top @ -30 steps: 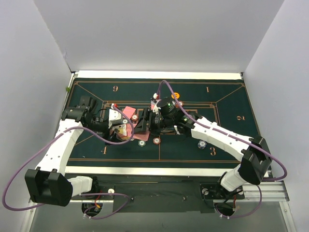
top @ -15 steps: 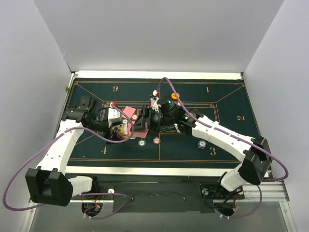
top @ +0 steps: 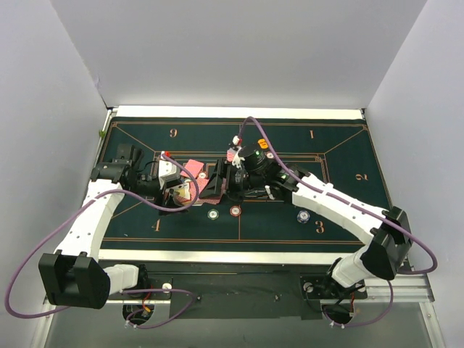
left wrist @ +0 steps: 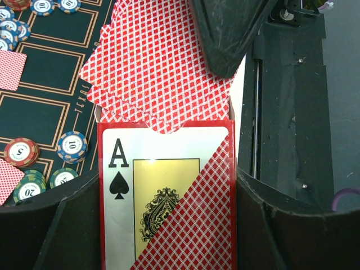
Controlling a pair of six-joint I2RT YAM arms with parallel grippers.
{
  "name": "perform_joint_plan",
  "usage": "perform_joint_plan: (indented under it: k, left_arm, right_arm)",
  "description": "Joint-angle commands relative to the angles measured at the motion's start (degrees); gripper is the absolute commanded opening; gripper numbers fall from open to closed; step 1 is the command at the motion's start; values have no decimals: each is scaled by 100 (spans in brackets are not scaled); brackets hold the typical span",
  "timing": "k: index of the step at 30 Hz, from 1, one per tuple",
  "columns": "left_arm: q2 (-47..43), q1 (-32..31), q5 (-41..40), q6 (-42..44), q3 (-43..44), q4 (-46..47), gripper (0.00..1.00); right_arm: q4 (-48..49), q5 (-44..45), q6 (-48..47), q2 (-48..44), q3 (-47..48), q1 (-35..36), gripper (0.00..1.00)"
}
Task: Distribute texas hold em gaming equipment
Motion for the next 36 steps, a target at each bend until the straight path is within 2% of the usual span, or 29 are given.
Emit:
perform_joint_plan:
  k: [1, 11, 27, 29, 36]
  left_arm:
    - [-47, 42, 494, 59, 161, 5, 0]
    - [-21, 60, 459, 86, 232, -30, 0]
    - [-47, 68, 476, 86, 276, -57, 0]
    - [-56, 68, 476, 86, 276, -57, 0]
    - [-118, 60, 459, 68, 320, -57, 0]
  right_arm:
    - [-140, 55, -67, -412, 208, -122, 56]
    - [247, 64, 135, -729, -257, -192, 54]
    - [211, 652, -32, -1151, -618, -271, 37]
    - [317, 714, 3, -1186, -697, -271, 36]
    - [835, 793, 144, -1064, -785, -263, 45]
